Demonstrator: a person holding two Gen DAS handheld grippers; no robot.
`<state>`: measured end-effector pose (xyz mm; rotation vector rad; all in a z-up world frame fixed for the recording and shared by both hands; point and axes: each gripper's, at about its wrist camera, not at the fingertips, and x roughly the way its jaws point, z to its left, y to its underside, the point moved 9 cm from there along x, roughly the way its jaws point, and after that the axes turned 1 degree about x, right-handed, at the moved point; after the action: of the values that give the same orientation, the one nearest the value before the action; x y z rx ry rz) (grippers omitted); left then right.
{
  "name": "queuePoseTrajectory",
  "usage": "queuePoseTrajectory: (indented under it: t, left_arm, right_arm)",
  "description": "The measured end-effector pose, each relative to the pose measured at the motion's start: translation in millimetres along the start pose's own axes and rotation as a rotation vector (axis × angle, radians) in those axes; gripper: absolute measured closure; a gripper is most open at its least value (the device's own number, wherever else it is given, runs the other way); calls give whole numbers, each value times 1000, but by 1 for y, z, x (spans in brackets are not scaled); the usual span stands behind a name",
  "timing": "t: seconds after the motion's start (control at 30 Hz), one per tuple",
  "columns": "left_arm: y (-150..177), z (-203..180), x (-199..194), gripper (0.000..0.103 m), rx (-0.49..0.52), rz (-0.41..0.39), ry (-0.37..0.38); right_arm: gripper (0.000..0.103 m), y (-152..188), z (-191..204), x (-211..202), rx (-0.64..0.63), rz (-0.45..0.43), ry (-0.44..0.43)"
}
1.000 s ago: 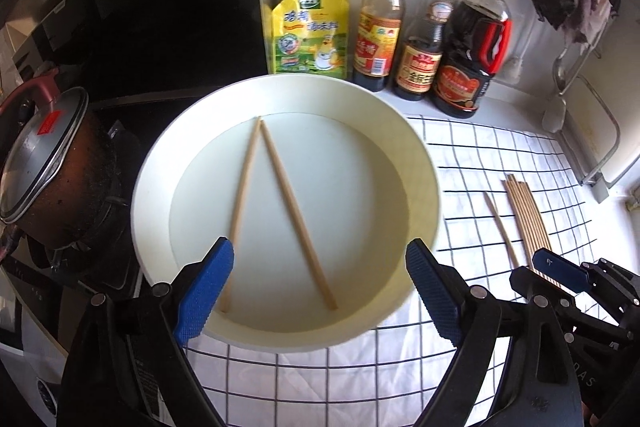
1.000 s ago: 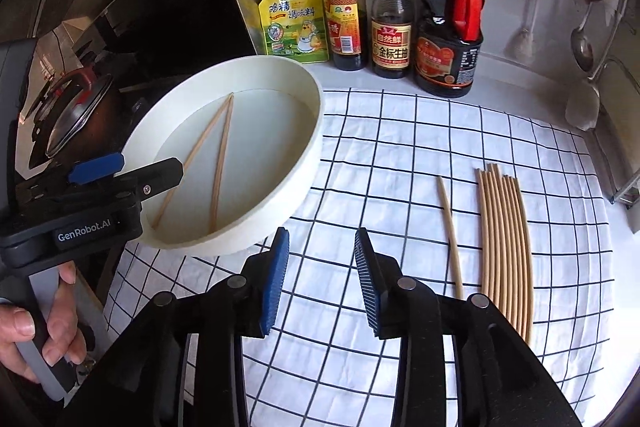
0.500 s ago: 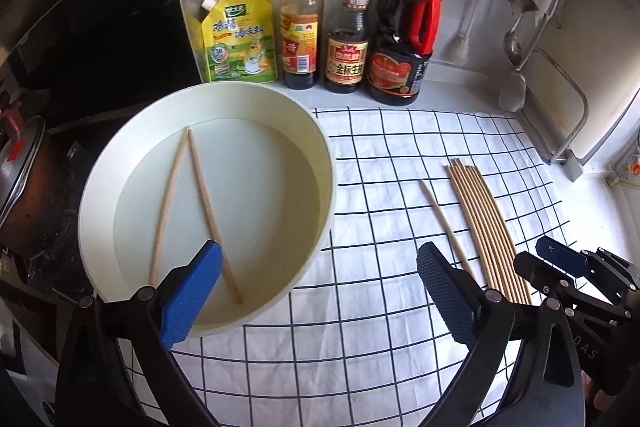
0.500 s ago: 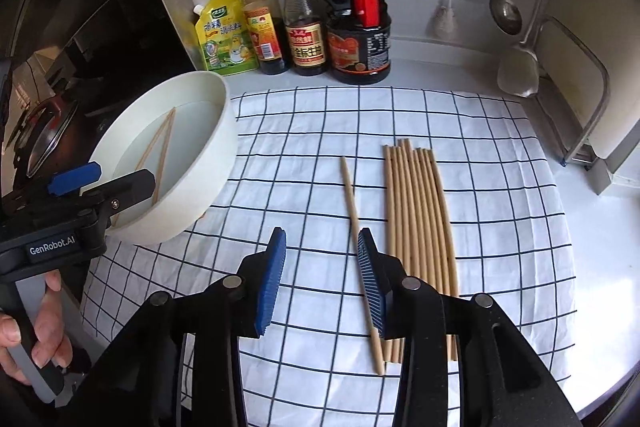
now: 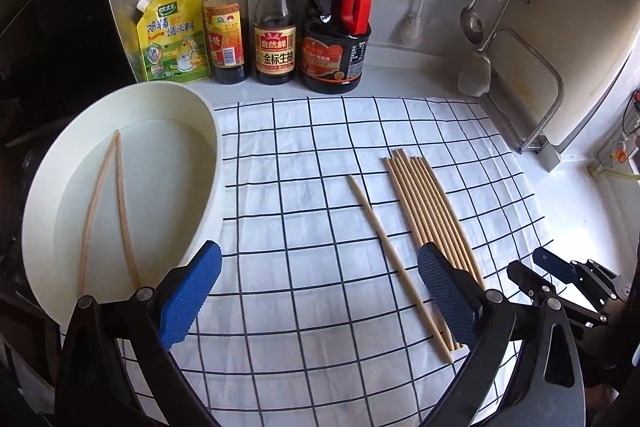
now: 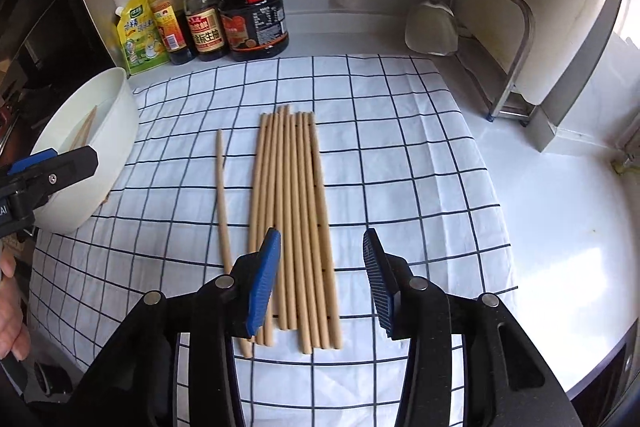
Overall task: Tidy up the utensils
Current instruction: 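Move both open tools back from the basin to the chopstick row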
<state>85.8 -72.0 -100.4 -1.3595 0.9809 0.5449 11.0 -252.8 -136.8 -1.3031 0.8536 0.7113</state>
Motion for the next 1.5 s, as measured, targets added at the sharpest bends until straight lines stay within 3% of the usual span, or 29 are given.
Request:
queuePoseTrajectory:
  t: [0.57,0.87,1.1,1.5]
  left_arm:
    - [37,-22,71,6,-50,94,-157]
    - [47,-25,87,6,-125,111,-162]
    - [53,-26,95,6,-133,121,-191]
    - [57,-31,96,6,-165,119,-178]
  right_arm:
    - [61,5,-16,58,-69,32,-58]
    - [61,6,-15,66,-111,29,-72]
    - [61,5,-11,69,-147,21,-69]
    - [61,9,-9,70,-193,15,-49]
